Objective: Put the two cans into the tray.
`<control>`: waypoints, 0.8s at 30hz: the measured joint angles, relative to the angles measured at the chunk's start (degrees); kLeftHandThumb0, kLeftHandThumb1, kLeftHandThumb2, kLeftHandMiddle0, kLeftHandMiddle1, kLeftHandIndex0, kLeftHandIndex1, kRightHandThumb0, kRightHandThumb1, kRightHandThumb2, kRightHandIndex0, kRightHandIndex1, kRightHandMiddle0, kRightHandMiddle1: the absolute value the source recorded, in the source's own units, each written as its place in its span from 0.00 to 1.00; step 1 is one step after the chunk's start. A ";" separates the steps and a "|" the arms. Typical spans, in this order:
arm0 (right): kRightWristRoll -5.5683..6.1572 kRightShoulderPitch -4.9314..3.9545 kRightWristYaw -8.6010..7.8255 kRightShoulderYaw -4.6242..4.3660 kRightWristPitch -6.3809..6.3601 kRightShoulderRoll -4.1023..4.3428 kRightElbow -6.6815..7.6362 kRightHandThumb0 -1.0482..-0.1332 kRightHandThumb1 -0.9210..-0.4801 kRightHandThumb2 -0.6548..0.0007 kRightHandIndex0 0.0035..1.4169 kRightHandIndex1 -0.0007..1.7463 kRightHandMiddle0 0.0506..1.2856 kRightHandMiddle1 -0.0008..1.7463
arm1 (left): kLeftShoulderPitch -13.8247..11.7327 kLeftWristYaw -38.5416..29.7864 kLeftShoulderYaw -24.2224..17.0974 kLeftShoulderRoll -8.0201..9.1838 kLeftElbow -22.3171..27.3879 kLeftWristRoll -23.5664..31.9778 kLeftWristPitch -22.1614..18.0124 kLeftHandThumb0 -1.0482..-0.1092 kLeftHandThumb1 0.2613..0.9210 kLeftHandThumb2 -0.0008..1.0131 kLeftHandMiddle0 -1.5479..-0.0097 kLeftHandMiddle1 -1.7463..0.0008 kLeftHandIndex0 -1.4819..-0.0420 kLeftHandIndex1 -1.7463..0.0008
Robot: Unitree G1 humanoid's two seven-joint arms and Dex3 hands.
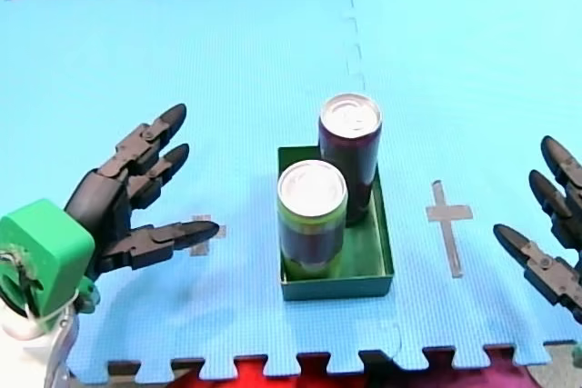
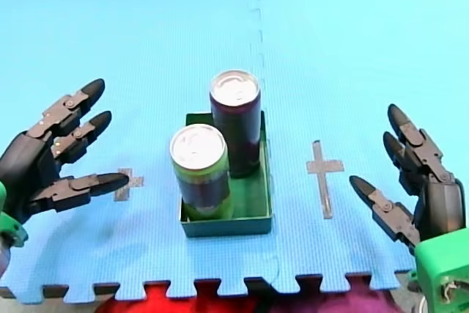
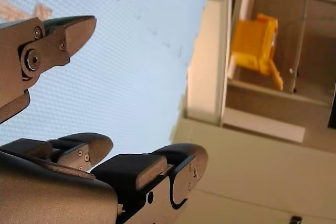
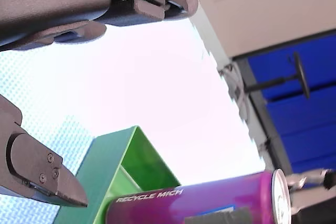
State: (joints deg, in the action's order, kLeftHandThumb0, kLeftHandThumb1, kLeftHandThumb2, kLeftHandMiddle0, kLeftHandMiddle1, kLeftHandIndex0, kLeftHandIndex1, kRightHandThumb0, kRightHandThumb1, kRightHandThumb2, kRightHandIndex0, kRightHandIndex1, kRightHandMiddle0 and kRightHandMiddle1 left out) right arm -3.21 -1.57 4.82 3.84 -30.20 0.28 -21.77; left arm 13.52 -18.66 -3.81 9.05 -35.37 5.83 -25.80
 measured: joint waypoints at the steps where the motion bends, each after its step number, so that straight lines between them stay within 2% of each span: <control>1: -0.11 -0.18 -0.32 -0.27 0.26 0.02 0.01 0.23 0.43 1.00 0.39 0.01 0.41 0.01 | 0.30 0.26 0.00 -0.33 -0.56 -0.08 -0.36 0.14 0.61 0.00 0.70 0.96 0.77 0.98; 5: -1.02 -1.51 -1.64 -1.40 0.26 0.64 -0.71 0.27 0.43 1.00 0.40 0.01 0.42 0.01 | 1.24 0.68 0.00 -0.94 -2.13 -0.38 -1.22 0.16 0.60 0.00 0.68 0.97 0.75 0.99; 8: -2.36 -2.66 -1.91 -2.31 -0.28 1.19 -1.88 0.29 0.42 1.00 0.41 0.01 0.43 0.01 | 1.77 0.84 -0.01 -1.13 -3.07 -0.59 -1.40 0.18 0.60 0.00 0.67 0.97 0.74 0.99; 12: -3.21 -3.60 -1.81 -3.18 -0.46 1.35 -2.62 0.30 0.40 0.99 0.42 0.01 0.43 0.01 | 2.49 1.09 -0.07 -1.20 -3.65 -0.89 -1.41 0.19 0.59 0.00 0.66 0.98 0.73 0.99; 17: -3.46 -4.13 -1.67 -3.82 -0.46 1.27 -2.91 0.31 0.38 0.99 0.42 0.01 0.44 0.00 | 3.02 1.32 -0.08 -1.26 -3.85 -0.99 -1.38 0.21 0.58 0.00 0.65 0.98 0.72 0.99; 24: -3.45 -5.17 -1.40 -4.01 -0.46 1.27 -3.79 0.31 0.36 0.99 0.43 0.00 0.43 0.00 | 3.69 1.37 -0.11 -1.24 -4.99 -1.08 -1.39 0.22 0.58 0.00 0.64 0.99 0.71 0.99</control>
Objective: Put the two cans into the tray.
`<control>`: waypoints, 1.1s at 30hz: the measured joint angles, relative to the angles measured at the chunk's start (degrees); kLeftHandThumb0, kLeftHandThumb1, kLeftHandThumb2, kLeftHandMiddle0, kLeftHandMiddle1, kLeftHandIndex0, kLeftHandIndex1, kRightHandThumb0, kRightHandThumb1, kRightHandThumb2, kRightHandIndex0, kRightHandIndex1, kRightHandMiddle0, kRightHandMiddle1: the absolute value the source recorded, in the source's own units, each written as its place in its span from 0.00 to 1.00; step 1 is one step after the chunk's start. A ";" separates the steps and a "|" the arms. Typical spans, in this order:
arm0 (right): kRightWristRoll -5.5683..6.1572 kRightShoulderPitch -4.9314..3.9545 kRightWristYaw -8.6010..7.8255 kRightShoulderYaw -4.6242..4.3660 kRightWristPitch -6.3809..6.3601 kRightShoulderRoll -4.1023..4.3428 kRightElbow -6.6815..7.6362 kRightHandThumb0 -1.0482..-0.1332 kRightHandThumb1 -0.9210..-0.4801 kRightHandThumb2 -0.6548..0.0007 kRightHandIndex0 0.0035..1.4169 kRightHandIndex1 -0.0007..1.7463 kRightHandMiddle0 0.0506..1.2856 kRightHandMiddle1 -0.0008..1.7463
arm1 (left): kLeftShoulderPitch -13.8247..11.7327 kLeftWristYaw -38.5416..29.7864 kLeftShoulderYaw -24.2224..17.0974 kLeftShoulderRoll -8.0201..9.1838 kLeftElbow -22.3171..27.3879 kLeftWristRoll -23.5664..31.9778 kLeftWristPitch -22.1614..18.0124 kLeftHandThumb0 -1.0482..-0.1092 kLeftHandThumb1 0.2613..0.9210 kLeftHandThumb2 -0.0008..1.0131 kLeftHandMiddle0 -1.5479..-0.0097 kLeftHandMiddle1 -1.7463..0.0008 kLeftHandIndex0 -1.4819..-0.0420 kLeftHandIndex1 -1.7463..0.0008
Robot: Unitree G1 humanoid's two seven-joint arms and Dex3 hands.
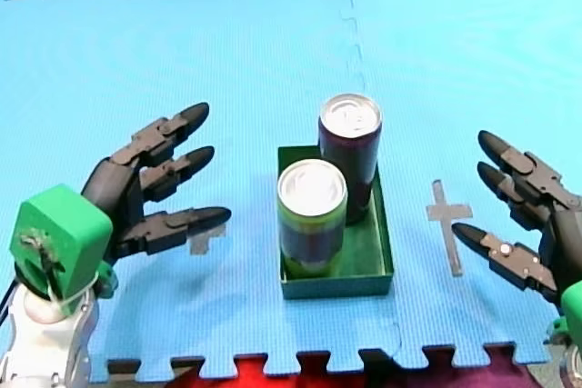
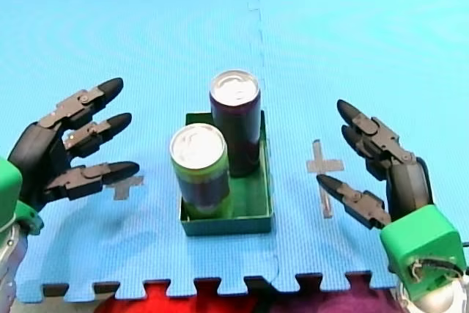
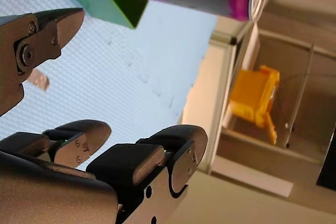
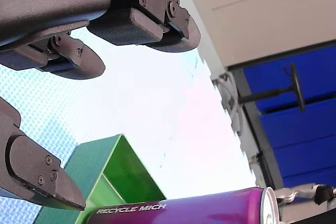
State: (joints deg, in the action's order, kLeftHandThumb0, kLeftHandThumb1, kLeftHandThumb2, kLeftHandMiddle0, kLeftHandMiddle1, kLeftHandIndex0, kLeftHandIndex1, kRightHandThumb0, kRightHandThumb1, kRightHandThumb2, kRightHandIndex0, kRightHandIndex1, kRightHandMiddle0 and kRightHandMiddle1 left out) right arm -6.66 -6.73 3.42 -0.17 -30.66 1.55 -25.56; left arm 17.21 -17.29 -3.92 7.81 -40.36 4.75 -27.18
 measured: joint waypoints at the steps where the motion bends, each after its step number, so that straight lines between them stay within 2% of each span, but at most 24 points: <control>1: -0.04 -0.20 0.09 -0.04 0.00 0.00 -0.18 0.31 0.35 0.99 0.43 0.00 0.43 0.00 | 0.07 0.01 -0.01 0.00 -0.13 -0.02 -0.01 0.22 0.57 0.00 0.64 0.99 0.71 0.99; 6: -0.29 -0.76 0.28 -0.17 -0.13 0.01 -0.49 0.31 0.34 0.99 0.43 0.00 0.43 0.00 | 0.32 0.02 -0.18 0.07 -0.51 -0.02 -0.16 0.22 0.58 0.00 0.63 0.99 0.70 0.99; 11: -0.38 -0.78 0.32 -0.21 -0.33 0.09 -0.30 0.30 0.32 0.99 0.43 0.00 0.43 0.00 | 0.37 0.01 -0.62 0.18 -0.78 0.11 -0.98 0.22 0.58 0.00 0.63 0.99 0.70 1.00; 23: -0.30 0.06 0.28 -0.08 -0.34 0.32 0.90 0.30 0.30 1.00 0.43 0.00 0.43 0.00 | -0.23 -1.73 -1.94 1.36 -1.86 1.15 -2.93 0.21 0.59 0.00 0.63 1.00 0.69 1.00; 33: 1.53 0.70 -0.74 0.80 -0.39 1.04 0.89 0.32 0.33 1.00 0.42 0.00 0.42 0.00 | -0.17 -3.24 -3.53 2.92 -3.94 2.36 -3.00 0.16 0.61 0.00 0.66 1.00 0.70 1.00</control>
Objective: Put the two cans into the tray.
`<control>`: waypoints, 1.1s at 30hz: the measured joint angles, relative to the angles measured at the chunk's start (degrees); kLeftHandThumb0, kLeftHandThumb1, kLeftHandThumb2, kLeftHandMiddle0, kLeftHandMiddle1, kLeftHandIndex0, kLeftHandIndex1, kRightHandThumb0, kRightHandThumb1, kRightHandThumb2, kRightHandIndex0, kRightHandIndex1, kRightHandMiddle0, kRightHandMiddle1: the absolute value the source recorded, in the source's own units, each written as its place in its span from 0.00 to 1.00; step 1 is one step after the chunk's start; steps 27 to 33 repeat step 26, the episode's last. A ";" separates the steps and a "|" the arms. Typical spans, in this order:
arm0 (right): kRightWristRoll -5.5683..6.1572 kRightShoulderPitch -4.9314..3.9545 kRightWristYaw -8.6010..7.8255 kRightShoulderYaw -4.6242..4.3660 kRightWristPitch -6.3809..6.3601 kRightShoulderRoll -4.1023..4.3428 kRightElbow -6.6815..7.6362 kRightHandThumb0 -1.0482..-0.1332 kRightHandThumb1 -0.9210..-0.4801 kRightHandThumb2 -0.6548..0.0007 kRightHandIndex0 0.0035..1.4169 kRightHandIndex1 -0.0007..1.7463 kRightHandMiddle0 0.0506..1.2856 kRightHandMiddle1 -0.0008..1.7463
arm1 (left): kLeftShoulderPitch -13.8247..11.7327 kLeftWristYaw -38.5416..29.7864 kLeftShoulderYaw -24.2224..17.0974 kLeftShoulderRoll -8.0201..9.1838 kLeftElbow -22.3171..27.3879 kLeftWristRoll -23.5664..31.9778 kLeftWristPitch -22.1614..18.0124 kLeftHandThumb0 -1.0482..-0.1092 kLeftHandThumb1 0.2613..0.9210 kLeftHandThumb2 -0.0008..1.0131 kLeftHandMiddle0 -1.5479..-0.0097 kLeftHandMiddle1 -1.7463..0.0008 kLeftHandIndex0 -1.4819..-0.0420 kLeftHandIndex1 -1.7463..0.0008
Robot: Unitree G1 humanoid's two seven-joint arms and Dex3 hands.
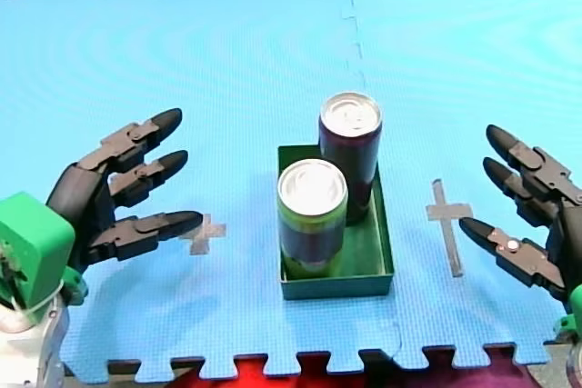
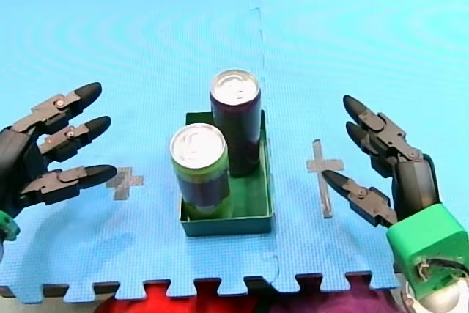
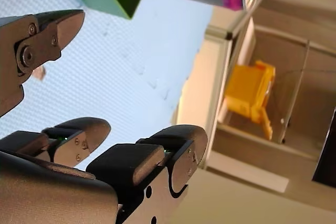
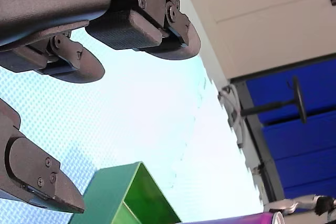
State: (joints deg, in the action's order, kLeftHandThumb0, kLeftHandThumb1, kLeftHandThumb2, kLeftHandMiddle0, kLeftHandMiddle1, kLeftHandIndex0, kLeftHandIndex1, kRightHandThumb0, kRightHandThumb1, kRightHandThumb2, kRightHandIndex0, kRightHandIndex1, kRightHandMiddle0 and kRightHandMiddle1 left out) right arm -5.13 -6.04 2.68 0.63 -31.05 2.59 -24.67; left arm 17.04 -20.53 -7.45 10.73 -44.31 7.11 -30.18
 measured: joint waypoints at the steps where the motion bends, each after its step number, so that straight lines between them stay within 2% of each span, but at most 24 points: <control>1: 0.10 0.06 -0.11 0.07 0.01 0.04 0.01 0.33 0.34 1.00 0.42 0.00 0.42 0.00 | 0.00 0.06 -0.08 0.07 0.00 0.00 0.10 0.16 0.61 0.00 0.66 1.00 0.71 1.00; 7: 0.72 0.32 -0.57 0.46 0.06 0.19 0.28 0.35 0.36 1.00 0.41 0.00 0.42 0.00 | -0.01 0.50 -0.37 0.50 0.12 -0.04 0.28 0.12 0.63 0.01 0.67 1.00 0.71 1.00; 18: 0.59 0.90 -0.36 0.57 0.81 0.14 1.22 0.38 0.37 1.00 0.41 0.00 0.42 0.00 | -0.09 0.85 -0.32 0.55 0.20 -0.28 0.27 0.07 0.64 0.00 0.68 1.00 0.71 1.00; 33: 0.54 0.90 -0.27 0.69 0.86 0.11 1.22 0.39 0.37 1.00 0.41 0.00 0.41 0.00 | -0.05 0.01 -0.26 0.56 -0.05 -0.25 0.25 0.06 0.65 0.00 0.69 1.00 0.71 1.00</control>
